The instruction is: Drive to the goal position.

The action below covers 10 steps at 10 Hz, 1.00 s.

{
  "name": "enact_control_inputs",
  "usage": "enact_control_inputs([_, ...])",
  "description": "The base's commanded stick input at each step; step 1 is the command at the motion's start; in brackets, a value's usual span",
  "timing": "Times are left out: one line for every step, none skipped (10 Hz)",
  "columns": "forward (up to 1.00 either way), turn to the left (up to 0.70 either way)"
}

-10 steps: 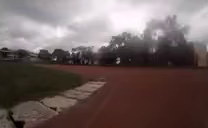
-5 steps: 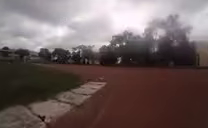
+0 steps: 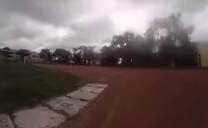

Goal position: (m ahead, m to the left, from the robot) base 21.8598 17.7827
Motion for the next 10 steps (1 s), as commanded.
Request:
enact_control_inputs([0.7, 0.0])
enact_control_inputs([0.7, 0.0])
enact_control_inputs([0.7, 0.0])
enact_control_inputs([0.7, 0.0])
enact_control_inputs([0.7, 0.0])
enact_control_inputs([0.7, 0.0])
enact_control_inputs([0.7, 0.0])
enact_control_inputs([0.7, 0.0])
enact_control_inputs([0.7, 0.0])
enact_control_inputs([0.7, 0.0])
